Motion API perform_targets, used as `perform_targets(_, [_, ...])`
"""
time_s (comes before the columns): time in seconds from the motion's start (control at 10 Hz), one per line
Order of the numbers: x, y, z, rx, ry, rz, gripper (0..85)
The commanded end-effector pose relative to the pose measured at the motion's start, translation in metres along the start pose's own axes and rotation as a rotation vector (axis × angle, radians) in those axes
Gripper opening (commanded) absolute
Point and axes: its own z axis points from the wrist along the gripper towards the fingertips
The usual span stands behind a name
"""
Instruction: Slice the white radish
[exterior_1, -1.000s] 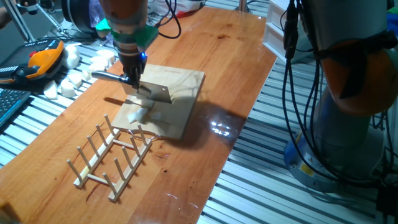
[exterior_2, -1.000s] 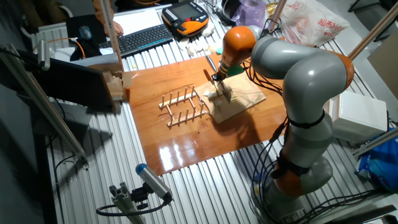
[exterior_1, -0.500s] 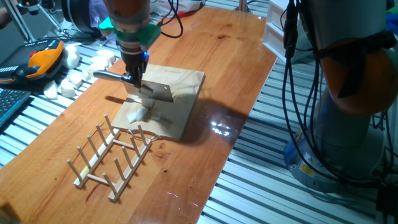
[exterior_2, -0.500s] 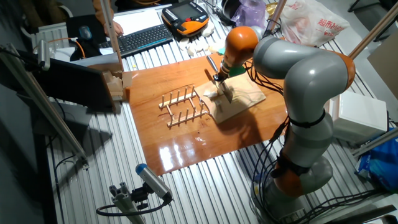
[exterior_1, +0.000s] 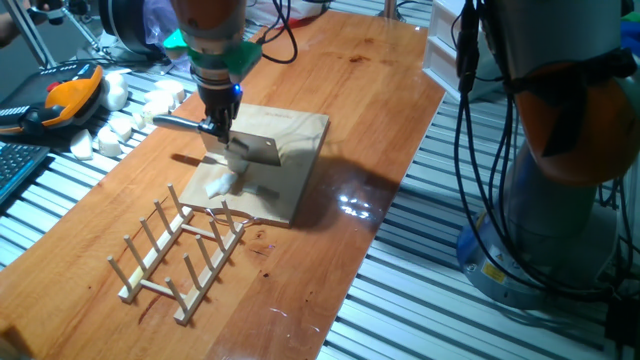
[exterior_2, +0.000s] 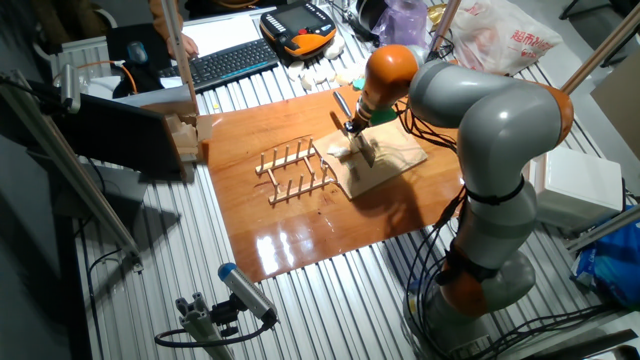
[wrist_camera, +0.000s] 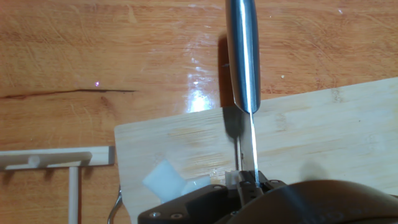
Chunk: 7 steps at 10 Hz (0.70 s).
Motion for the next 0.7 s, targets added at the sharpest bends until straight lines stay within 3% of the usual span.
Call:
perform_targets(0.0, [0.001, 0.001, 0.001, 0.0, 0.001, 0.0, 0.0])
perform_targets(0.2, [0.002, 0.003, 0.004, -0.003, -0.002, 0.007, 0.0])
perform_targets(0.6, [0.011, 0.012, 0.021, -0.009, -0.036, 0.027, 0.0])
